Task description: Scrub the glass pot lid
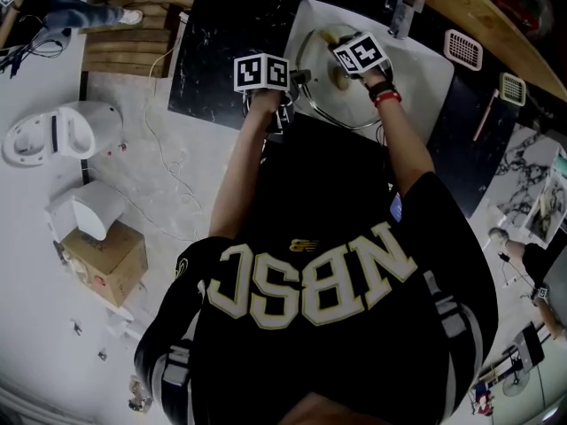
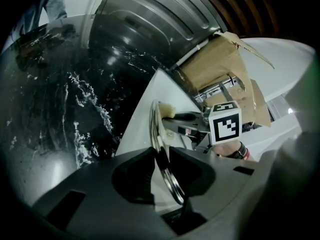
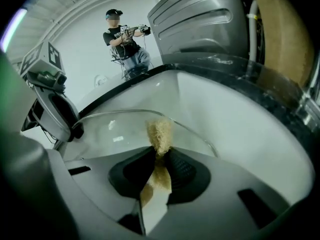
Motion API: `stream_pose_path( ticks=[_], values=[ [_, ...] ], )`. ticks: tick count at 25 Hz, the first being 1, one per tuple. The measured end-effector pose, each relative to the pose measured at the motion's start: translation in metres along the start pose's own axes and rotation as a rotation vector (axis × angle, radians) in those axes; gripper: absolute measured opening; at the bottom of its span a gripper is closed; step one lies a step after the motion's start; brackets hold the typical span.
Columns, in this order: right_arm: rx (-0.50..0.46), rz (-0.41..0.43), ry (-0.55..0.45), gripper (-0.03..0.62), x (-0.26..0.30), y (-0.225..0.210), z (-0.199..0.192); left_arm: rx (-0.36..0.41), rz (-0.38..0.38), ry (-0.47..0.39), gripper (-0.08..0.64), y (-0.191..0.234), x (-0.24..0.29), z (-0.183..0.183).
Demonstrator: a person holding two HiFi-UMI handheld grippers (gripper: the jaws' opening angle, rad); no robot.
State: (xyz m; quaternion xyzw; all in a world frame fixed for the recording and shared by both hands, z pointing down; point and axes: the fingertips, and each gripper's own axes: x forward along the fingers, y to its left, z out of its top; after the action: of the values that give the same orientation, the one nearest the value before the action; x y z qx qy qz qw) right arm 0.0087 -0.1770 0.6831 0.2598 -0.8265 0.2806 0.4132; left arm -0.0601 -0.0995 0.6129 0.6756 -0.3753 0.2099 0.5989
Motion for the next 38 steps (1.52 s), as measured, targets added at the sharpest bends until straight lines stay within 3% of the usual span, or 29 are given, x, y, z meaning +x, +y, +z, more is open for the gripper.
stream_pose_path(
  ticks=[6,11,16,21,24,28,32,38],
  values=[
    [-0.081,-0.086,0.032,0.081,0.006,-0.028,-0.012,-0.002,-0.004,0.0,0.106,-0.001,0.001,0.0],
    [-0.078,-0.15,0.097,0.08,0.003,-0.058,-0.039,-0.004,-0.003,0.003,0.107,0.0,0.0,-0.001],
    [-0.053,-0.144,0.175,0.08,-0.005,-0.071,-0.072,-0.004,-0.007,0.001,0.107,-0.001,0.001,0.0],
    [-0.092,-0.181,0.269,0.08,-0.02,-0.084,-0.101,-0.004,-0.01,0.004,0.106,-0.001,0.001,0.0],
    [-0.104,-0.153,0.325,0.08,-0.028,-0.077,-0.118,-0.004,-0.009,0.005,0.104,0.0,0.001,-0.001],
    [-0.145,-0.033,0.388,0.081,-0.034,-0.041,-0.136,-0.004,-0.009,0.005,0.104,-0.001,0.001,0.0],
    [-0.179,-0.069,0.506,0.081,-0.056,-0.038,-0.164,-0.005,-0.009,0.002,0.1,-0.001,0.0,0.0],
    [-0.143,0.034,0.455,0.081,-0.062,0.002,-0.172,-0.006,-0.009,0.003,0.1,0.0,0.0,0.0]
  ],
)
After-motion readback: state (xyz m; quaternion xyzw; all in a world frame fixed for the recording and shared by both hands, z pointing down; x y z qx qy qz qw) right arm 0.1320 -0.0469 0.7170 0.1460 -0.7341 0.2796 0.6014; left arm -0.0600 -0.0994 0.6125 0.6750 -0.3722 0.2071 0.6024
